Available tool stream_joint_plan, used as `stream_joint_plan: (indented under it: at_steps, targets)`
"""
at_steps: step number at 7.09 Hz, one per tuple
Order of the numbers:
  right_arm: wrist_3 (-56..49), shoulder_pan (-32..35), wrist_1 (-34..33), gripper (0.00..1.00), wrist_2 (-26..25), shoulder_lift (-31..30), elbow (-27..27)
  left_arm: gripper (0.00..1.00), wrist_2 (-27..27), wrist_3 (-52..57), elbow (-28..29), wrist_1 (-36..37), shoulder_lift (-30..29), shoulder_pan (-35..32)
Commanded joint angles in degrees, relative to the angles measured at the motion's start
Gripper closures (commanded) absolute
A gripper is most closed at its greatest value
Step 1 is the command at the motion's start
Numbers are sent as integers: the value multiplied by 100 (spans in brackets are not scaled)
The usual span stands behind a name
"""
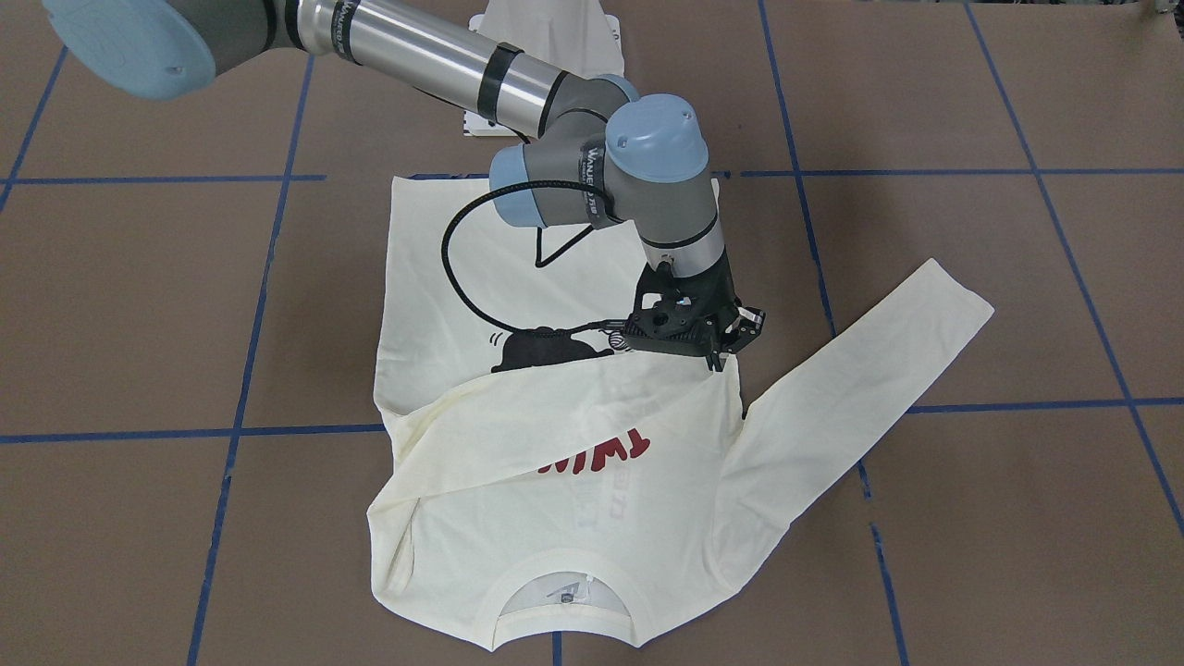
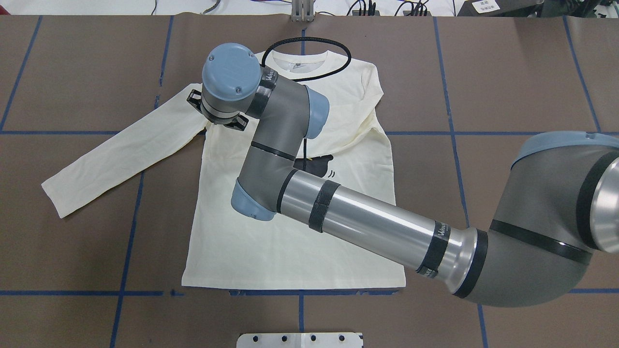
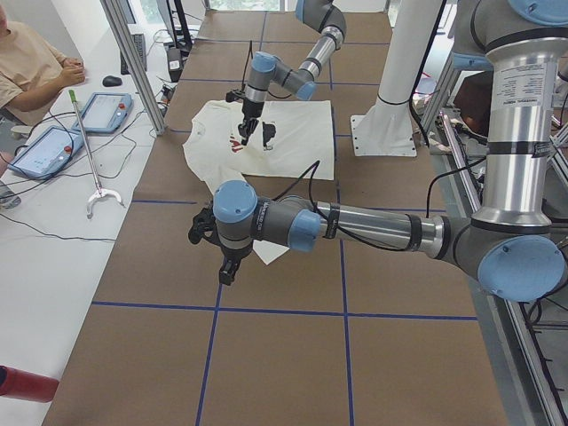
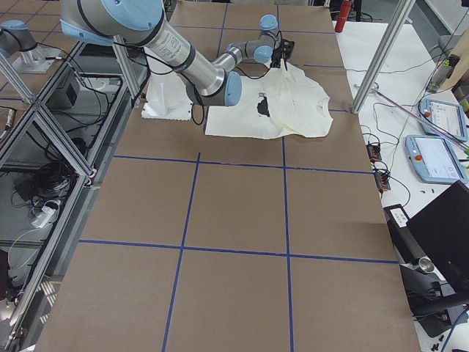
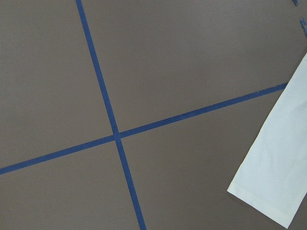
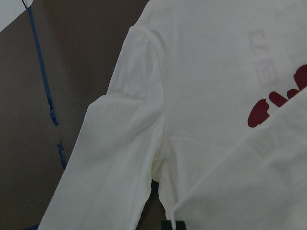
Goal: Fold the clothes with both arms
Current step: 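Grasp the sleeve cuff with the right gripper and carry it across the shirt front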
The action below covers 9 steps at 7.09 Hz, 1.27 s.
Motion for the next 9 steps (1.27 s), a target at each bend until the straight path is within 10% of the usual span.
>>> stream_joint_plan:
  at_steps: [1, 4, 6, 9]
  targets:
    - [-2, -255, 137, 100, -294, 89, -155, 0, 0, 1, -2, 0, 0, 1]
    - [-2, -327, 425, 92, -401, 273, -610, 0, -9, -17, 7, 0, 0, 1]
    - [-2, -336, 471, 2, -471, 493, -876, 0, -323, -243, 25, -270, -9, 140]
    - [94, -327, 218, 1, -437, -20, 144, 0, 31, -1413, 252, -1998, -9, 1509]
